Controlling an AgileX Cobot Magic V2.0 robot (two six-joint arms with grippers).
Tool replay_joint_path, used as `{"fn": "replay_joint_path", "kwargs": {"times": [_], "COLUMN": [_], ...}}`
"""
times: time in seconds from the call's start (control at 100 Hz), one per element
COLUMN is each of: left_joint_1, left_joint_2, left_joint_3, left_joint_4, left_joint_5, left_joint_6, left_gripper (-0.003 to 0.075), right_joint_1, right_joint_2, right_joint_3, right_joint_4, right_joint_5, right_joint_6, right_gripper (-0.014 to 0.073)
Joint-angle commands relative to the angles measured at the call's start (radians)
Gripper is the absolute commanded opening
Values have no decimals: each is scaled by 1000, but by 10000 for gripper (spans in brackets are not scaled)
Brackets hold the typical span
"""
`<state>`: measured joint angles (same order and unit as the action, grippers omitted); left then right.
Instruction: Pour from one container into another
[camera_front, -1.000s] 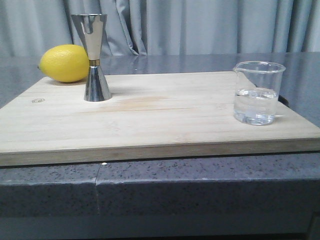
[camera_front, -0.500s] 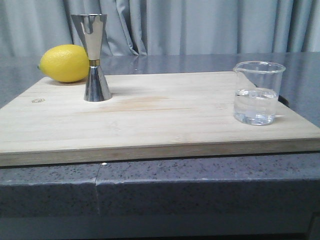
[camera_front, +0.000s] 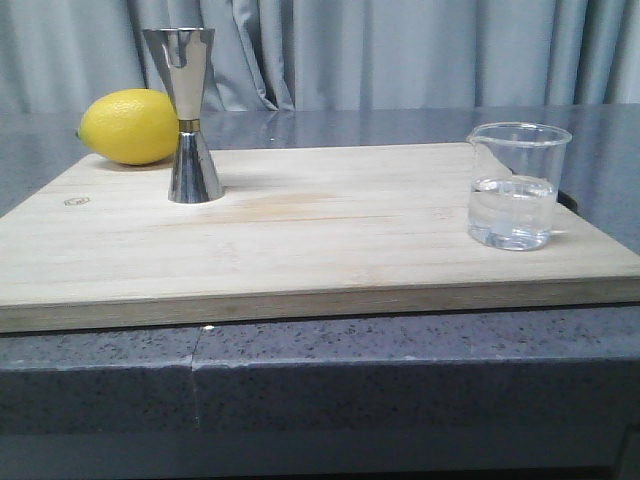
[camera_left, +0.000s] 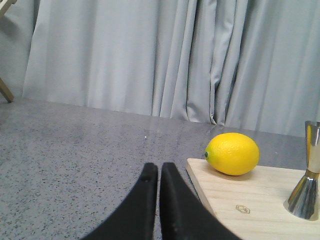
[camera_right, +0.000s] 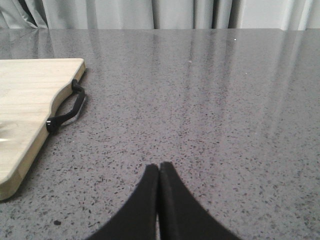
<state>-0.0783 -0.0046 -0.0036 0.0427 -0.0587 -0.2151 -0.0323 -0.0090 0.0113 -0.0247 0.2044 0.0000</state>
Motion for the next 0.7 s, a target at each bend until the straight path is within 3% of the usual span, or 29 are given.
{"fn": "replay_joint_path", "kwargs": {"times": [0.0,0.46,0.69], "left_joint_1": [1,1,1], "left_joint_2": [-27,-27,-27], "left_joint_3": [13,13,13], "left_joint_4": [-6,-6,-6], "left_joint_5": [-83,-83,-85], "left_joint_6": [-5,-5,-5], "left_gripper": [-19,-19,-19], "right_joint_1": [-1,-1,-1], "right_joint_2": [-19,-19,-19], "right_joint_3": [24,24,24], "right_joint_4": [-8,-8,-8], "right_joint_5": [-80,-94,-174], "right_joint_6": [0,0,0], "right_gripper": [-70,-70,-70]}}
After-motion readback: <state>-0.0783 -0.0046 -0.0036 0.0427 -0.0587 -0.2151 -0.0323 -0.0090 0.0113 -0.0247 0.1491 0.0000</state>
